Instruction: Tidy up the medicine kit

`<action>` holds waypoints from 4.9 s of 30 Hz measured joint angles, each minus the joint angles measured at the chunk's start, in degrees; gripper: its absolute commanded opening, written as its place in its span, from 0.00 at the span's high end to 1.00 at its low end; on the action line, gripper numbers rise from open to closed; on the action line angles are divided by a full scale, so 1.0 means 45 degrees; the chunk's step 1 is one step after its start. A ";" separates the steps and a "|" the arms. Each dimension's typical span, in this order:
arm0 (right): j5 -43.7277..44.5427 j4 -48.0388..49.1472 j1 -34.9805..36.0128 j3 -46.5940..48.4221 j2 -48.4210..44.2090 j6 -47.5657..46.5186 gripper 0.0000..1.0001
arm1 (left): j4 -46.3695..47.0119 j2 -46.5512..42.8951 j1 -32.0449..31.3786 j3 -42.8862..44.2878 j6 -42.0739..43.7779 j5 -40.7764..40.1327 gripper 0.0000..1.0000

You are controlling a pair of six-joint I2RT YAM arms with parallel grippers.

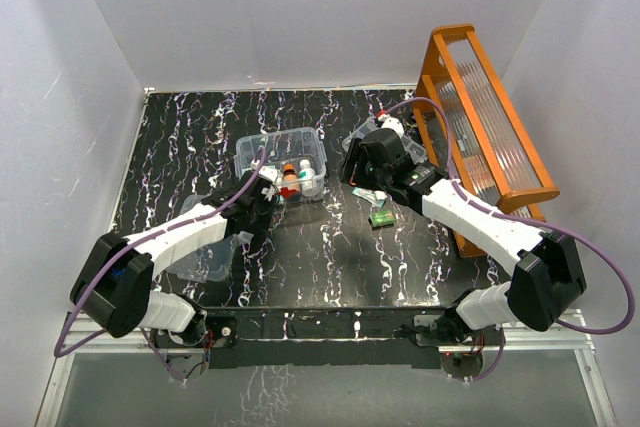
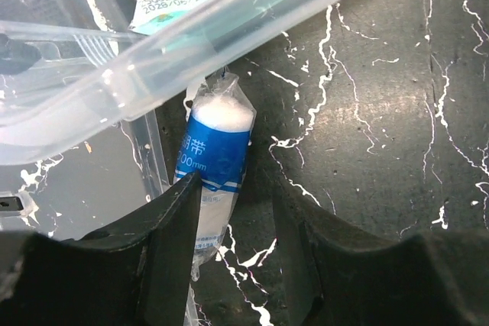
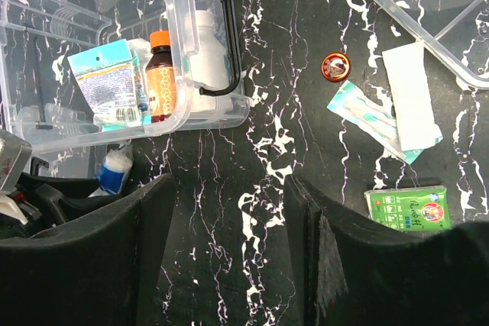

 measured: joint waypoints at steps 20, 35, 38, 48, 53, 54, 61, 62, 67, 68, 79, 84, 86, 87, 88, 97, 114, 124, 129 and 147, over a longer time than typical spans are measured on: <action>-0.0321 0.0034 -0.0087 -0.0073 -0.0073 0.0024 0.43 | 0.0175 -0.1341 -0.0398 -0.0520 -0.1132 -0.1205 0.53; -0.0520 0.0034 -0.0117 -0.0073 -0.0092 0.0097 0.43 | 0.0510 -0.0602 -0.0398 -0.0913 -0.2103 -0.1739 0.66; -0.0525 0.0034 -0.0117 -0.0078 -0.0170 0.0112 0.43 | 0.0510 -0.0539 -0.0398 -0.0913 -0.2220 -0.1826 0.67; -0.0525 0.0039 -0.0117 -0.0083 -0.0393 0.0117 0.43 | 0.0243 -0.0092 -0.0398 -0.0661 -0.2773 -0.2574 0.96; -0.0520 0.0058 -0.0117 -0.0238 -0.0520 0.0117 0.43 | 0.0063 -0.0233 -0.0398 -0.0617 -0.2798 -0.2545 1.00; -0.0520 0.0053 -0.0121 -0.0253 -0.0539 0.0117 0.43 | -0.0039 -0.0301 -0.0398 -0.0583 -0.2793 -0.2433 1.00; -0.0486 0.0073 -0.0121 -0.0282 -0.0622 0.0126 0.44 | -0.1185 -0.1564 -0.0403 -0.0355 -0.2438 -0.0869 1.00; -0.0476 0.0073 -0.0121 -0.0282 -0.0641 0.0131 0.44 | -0.1365 -0.1860 -0.0408 -0.0272 -0.2380 -0.0641 1.00; -0.0471 0.0083 -0.0121 -0.0282 -0.0743 0.0180 0.44 | -0.1719 -0.3060 -0.0408 0.0233 -0.1914 0.0398 1.00; -0.0476 0.0078 -0.0121 -0.0282 -0.0763 0.0204 0.44 | -0.1744 -0.3215 -0.0408 0.0345 -0.1787 0.0627 1.00; -0.0321 0.0102 -0.0136 -0.0495 -0.1438 0.0316 0.44 | -0.2069 -0.3614 -0.0418 0.3147 0.0850 0.2181 1.00; -0.0175 0.0092 -0.0199 -0.0495 -0.1744 0.0355 0.44 | -0.1938 -0.1914 -0.0418 0.6096 0.2948 0.2108 1.00; -0.0131 0.0087 -0.0223 -0.0495 -0.1812 0.0355 0.44 | -0.1875 -0.0806 -0.0384 0.7023 0.3823 0.2055 1.00; -0.0092 0.0087 -0.0233 -0.0495 -0.1846 0.0355 0.43 | -0.1851 -0.0214 -0.0340 0.7363 0.4226 0.2059 1.00; -0.0068 0.0078 -0.0233 -0.0495 -0.1875 0.0350 0.43 | -0.1870 0.0296 -0.0282 0.7626 0.4551 0.2069 1.00; 0.0287 -0.0107 -0.0379 -0.0889 -0.2458 0.0330 0.43 | -0.1802 0.4347 0.1171 0.8767 0.6815 0.2705 1.00; 0.0389 -0.0355 -0.0466 -0.0908 -0.2584 0.0355 0.43 | 0.0520 0.7397 0.1501 0.9573 0.8019 0.2827 1.00; 0.0389 -0.0369 -0.0471 -0.0991 -0.2613 0.0389 0.43 | 0.1307 0.8548 0.1501 1.0015 0.8048 0.3036 1.00; 0.0389 -0.0466 -0.0471 -0.1088 -0.2637 0.0413 0.43 | 0.1491 0.9078 0.1501 1.0015 0.8038 0.3036 1.00; 0.0510 -0.0471 -0.0481 -0.1112 -0.2759 0.0403 0.43 | 0.0651 0.8660 0.1501 1.0763 0.6091 0.3041 0.66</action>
